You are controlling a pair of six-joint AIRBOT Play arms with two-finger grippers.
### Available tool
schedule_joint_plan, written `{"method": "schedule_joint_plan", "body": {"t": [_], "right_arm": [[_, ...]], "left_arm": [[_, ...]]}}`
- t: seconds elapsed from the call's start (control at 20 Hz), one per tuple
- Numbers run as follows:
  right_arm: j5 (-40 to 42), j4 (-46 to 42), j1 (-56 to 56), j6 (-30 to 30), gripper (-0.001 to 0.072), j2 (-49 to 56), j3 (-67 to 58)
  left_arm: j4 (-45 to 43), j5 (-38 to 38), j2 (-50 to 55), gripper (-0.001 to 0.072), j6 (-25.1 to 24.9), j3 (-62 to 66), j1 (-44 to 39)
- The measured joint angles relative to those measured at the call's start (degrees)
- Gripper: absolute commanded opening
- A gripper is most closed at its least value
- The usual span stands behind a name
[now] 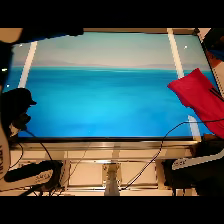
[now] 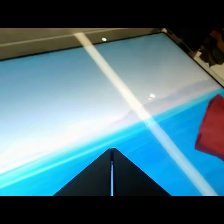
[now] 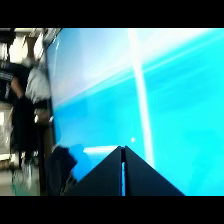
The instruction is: Fold the clothes and pants, and hang the long-sleeved shirts on hangers.
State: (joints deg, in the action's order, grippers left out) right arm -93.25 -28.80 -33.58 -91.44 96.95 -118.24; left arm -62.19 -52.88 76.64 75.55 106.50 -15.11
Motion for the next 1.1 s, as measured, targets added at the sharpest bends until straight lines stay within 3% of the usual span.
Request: {"method": "schedule_joint_plan", "body": {"t": [0.3, 0.6, 1.1], "right_arm": [[1.2, 2.9, 15.5, 0.6, 0.0017, -1.3, -0.7], [1.6, 3.4, 22.4, 0.9, 0.0020, -2.6, -0.7], [1.8, 3.5, 24.3, 1.0, 0.0021, -2.8, -0.7]], "left_arm": [[-9.7, -12.5, -13.8, 0.0009, 6.1, 0.0, 3.5], [-16.3, -21.3, -23.6, 0.0011, 10.4, 0.0, 4.5], [-18.2, -24.8, -26.7, 0.0012, 11.5, 0.0, 4.6]]}}
